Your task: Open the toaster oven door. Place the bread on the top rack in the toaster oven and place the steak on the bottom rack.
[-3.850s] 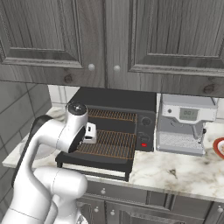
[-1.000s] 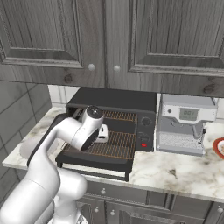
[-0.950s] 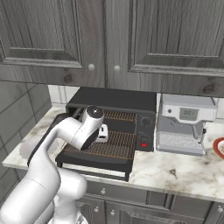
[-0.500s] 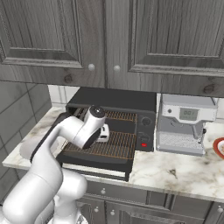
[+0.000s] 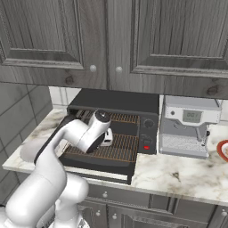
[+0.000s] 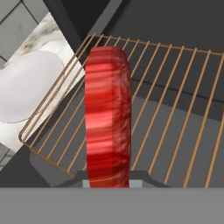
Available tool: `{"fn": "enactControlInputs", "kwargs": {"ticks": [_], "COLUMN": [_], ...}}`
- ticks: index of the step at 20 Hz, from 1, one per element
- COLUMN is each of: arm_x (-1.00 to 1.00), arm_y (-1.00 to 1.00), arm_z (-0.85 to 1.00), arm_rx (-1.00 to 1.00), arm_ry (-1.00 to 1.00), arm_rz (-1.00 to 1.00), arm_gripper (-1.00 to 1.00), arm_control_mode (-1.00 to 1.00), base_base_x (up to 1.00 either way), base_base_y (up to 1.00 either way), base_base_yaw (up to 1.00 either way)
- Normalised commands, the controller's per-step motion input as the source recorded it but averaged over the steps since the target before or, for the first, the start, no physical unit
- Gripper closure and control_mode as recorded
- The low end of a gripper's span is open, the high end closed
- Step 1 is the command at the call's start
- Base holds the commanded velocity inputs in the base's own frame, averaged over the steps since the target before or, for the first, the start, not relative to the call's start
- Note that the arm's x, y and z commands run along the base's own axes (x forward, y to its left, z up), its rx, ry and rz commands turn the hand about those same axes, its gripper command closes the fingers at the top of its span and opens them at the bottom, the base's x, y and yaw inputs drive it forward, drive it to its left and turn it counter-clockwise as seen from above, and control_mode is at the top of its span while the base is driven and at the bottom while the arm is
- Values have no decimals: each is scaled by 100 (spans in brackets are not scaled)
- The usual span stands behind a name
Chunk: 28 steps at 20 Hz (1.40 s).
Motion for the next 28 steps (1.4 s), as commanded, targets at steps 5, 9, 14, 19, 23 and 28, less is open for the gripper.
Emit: {"fn": "enactControlInputs", "kwargs": {"ticks": [5, 9, 14, 19, 23, 28], "arm_x": [3, 5, 8, 13, 16, 14], "arm_y": [-5, -6, -4, -2, 0, 0], "arm_z": [-8, -9, -4, -4, 0, -7], "arm_rx": [1, 1, 0, 0, 0, 0], "arm_ry": [0, 0, 0, 0, 0, 0], "arm_rz": [2, 1, 1, 0, 0, 0], "arm_gripper": [100, 100, 100, 100, 100, 100], "arm_control_mode": [-100, -100, -100, -100, -100, -100], "base_base_x": [0, 0, 0, 0, 0, 0], "base_base_y": [0, 0, 0, 0, 0, 0], "base_base_yaw": [0, 0, 0, 0, 0, 0]}}
